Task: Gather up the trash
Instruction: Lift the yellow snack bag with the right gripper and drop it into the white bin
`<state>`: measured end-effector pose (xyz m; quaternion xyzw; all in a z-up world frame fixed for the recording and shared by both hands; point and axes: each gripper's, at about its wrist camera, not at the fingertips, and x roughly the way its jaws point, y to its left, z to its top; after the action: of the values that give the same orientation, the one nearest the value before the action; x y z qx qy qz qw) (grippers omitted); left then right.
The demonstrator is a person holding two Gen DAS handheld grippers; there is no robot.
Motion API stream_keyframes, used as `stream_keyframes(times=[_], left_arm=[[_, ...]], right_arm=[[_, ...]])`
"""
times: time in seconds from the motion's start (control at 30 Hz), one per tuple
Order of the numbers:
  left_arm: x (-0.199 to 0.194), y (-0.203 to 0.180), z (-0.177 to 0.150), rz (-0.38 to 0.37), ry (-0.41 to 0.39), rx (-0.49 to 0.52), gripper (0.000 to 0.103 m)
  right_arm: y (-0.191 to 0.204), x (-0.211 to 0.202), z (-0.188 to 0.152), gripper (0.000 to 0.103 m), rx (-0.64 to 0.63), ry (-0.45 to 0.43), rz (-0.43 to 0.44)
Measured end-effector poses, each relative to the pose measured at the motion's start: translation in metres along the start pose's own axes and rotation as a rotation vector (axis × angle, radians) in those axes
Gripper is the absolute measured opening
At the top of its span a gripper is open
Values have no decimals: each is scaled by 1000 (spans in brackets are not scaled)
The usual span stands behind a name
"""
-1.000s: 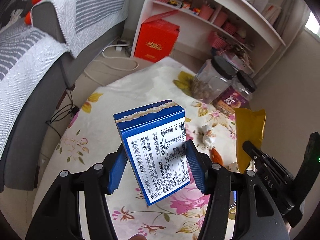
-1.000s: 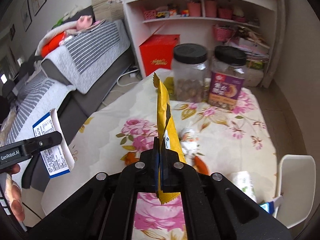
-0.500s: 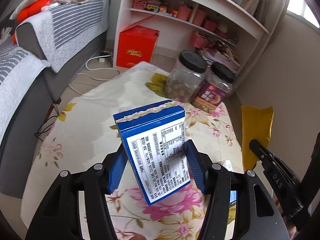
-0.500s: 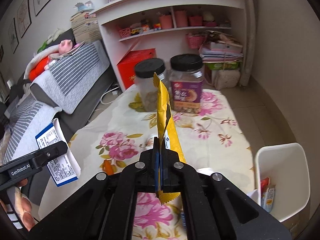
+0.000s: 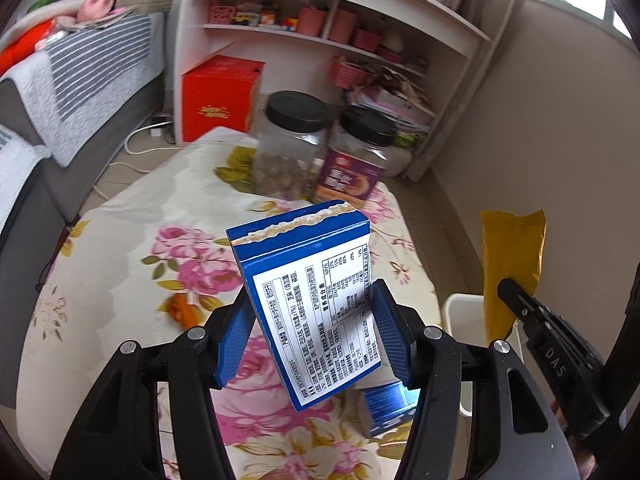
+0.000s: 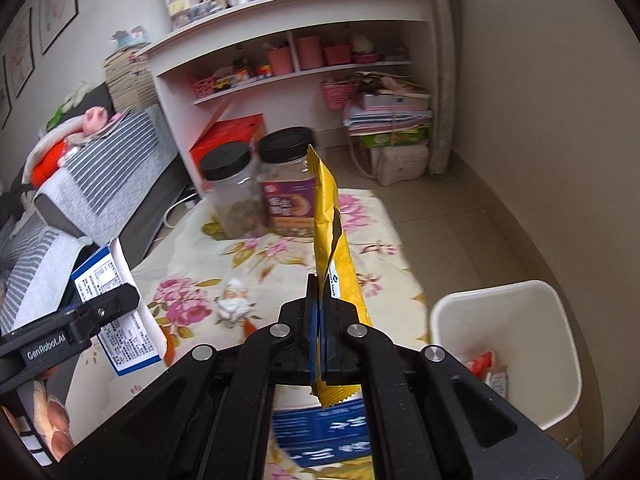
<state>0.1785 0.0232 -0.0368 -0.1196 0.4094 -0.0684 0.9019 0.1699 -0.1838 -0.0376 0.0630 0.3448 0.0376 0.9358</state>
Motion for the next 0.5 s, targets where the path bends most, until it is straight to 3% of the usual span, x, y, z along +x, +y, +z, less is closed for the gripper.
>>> stream_keyframes(times=[0.5], left_arm=[[8,-73,-17,-73,12,99,57]], right_arm=[[-100,-11,-8,0,146,37,-155]])
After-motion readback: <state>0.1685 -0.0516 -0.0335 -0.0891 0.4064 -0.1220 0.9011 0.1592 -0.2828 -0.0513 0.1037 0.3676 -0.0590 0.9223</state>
